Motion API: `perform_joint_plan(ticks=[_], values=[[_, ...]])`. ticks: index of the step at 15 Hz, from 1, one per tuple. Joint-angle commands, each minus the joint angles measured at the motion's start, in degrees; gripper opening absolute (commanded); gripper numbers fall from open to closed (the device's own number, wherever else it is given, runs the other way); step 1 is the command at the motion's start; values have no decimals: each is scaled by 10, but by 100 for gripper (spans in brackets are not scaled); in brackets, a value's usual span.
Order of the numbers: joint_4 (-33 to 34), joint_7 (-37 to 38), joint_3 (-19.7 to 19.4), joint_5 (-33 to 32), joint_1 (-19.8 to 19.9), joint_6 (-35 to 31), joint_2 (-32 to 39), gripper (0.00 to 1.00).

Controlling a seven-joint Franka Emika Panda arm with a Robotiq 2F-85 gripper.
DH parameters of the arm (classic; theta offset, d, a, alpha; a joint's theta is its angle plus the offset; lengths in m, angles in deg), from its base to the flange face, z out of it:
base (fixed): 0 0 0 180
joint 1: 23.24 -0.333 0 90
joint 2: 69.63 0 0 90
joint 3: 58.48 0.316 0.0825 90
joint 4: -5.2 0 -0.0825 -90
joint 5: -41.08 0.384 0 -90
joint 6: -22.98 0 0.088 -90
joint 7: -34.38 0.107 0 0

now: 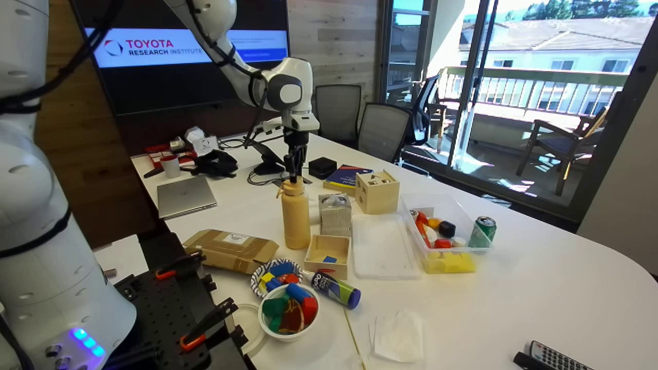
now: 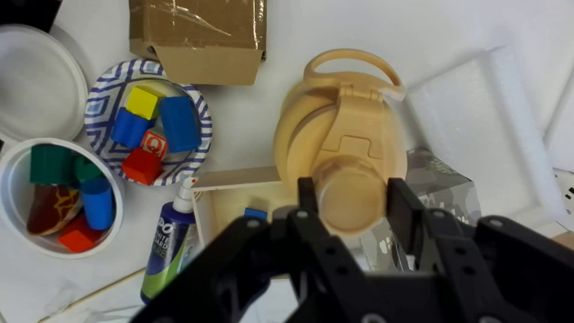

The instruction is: Twist the bottle on the table

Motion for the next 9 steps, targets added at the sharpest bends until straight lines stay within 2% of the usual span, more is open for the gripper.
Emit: perform_joint_plan(ticks=[1, 6, 9], values=[[-5, 54, 4, 30, -3, -22, 48, 18], [-9, 97, 9, 66, -3, -32, 51, 18], [-12, 156, 1, 58, -12, -34, 53, 18]])
